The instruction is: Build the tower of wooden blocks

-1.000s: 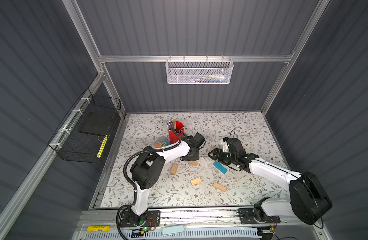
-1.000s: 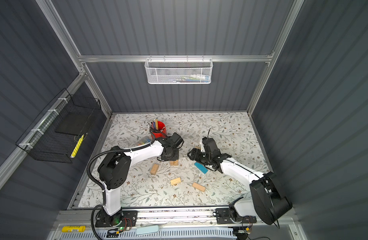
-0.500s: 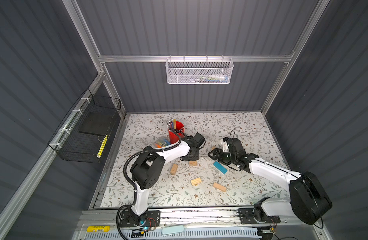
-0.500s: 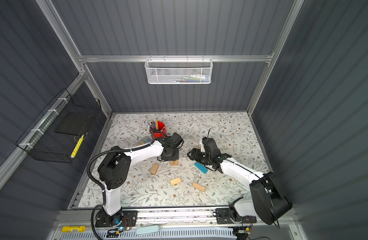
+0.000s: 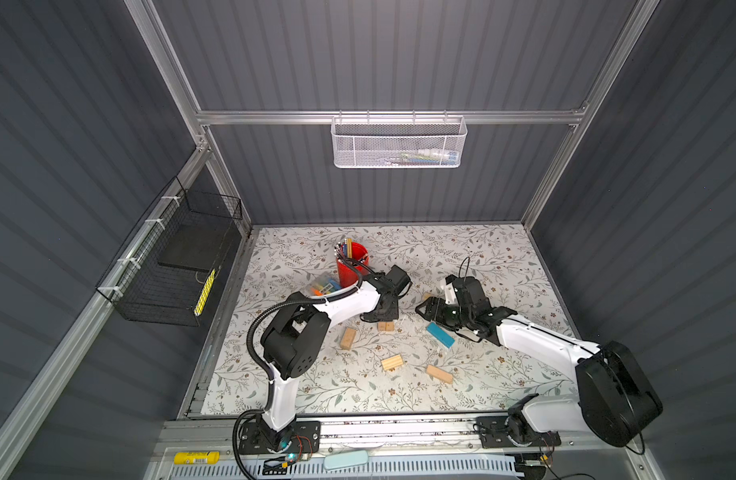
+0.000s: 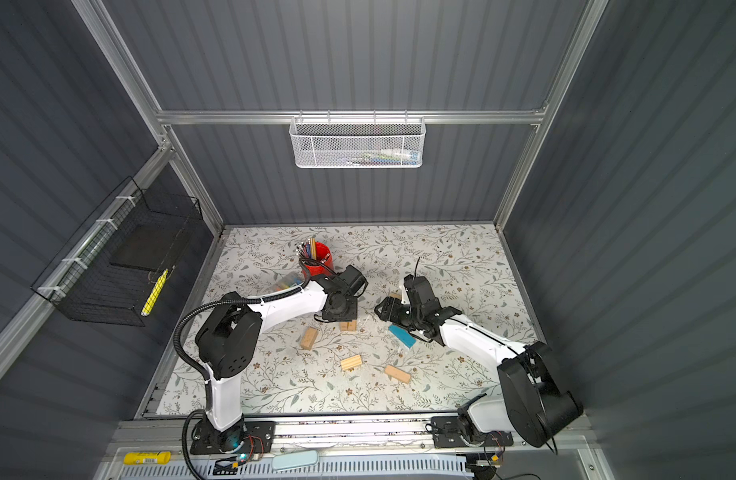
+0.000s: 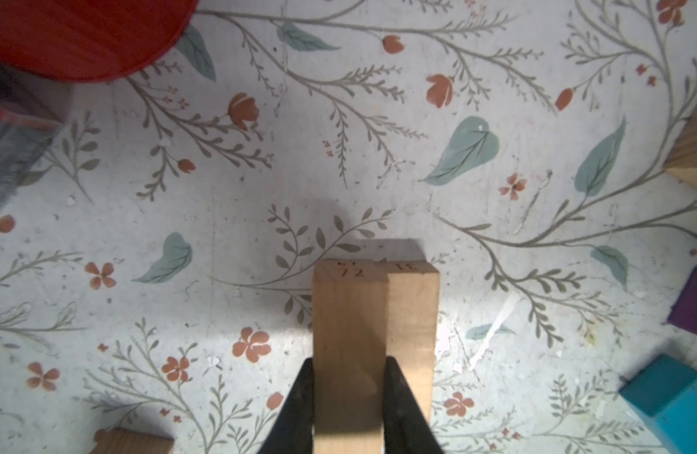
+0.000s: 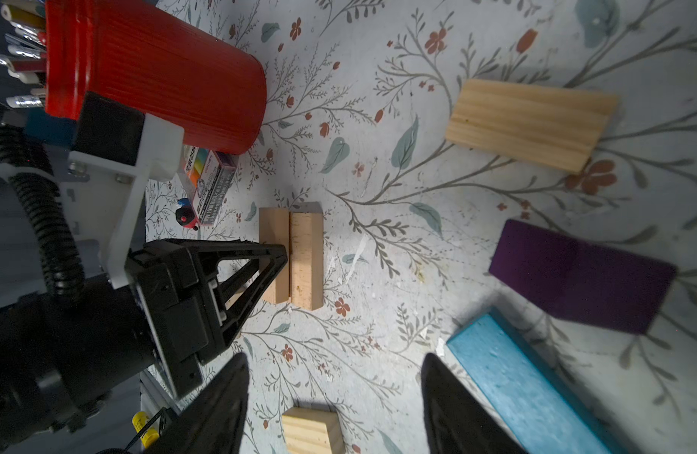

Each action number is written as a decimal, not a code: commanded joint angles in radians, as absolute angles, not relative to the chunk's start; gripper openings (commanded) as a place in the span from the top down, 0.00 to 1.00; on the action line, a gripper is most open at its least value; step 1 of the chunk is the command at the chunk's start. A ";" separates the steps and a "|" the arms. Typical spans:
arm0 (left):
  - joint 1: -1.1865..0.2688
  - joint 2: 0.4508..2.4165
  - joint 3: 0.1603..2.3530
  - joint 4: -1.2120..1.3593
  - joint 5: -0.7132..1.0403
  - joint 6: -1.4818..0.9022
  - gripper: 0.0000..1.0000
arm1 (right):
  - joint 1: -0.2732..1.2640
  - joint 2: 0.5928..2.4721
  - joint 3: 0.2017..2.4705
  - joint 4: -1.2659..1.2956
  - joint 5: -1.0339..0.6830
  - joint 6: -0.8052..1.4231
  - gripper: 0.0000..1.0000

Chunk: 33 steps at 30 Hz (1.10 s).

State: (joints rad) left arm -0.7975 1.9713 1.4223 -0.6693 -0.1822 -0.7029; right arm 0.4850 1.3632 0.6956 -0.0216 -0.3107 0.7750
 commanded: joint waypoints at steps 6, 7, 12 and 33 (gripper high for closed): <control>-0.795 1.978 1.422 -0.690 -0.176 -0.689 0.69 | 0.481 1.362 0.687 -0.015 -0.318 0.773 0.31; -0.795 1.977 1.422 -0.692 -0.176 -0.689 0.68 | 0.481 1.363 0.687 -0.015 -0.319 0.773 0.31; -0.795 1.972 1.422 -0.688 -0.172 -0.685 0.66 | 0.482 1.361 0.687 -0.015 -0.318 0.773 0.31; -0.798 1.961 1.422 -0.696 -0.171 -0.683 0.68 | 0.481 1.348 0.724 -0.069 -0.301 0.740 0.30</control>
State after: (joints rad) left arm -0.7975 1.9713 1.4223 -0.6697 -0.1818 -0.6991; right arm 0.4850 1.3621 0.6998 -0.0517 -0.3088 0.7547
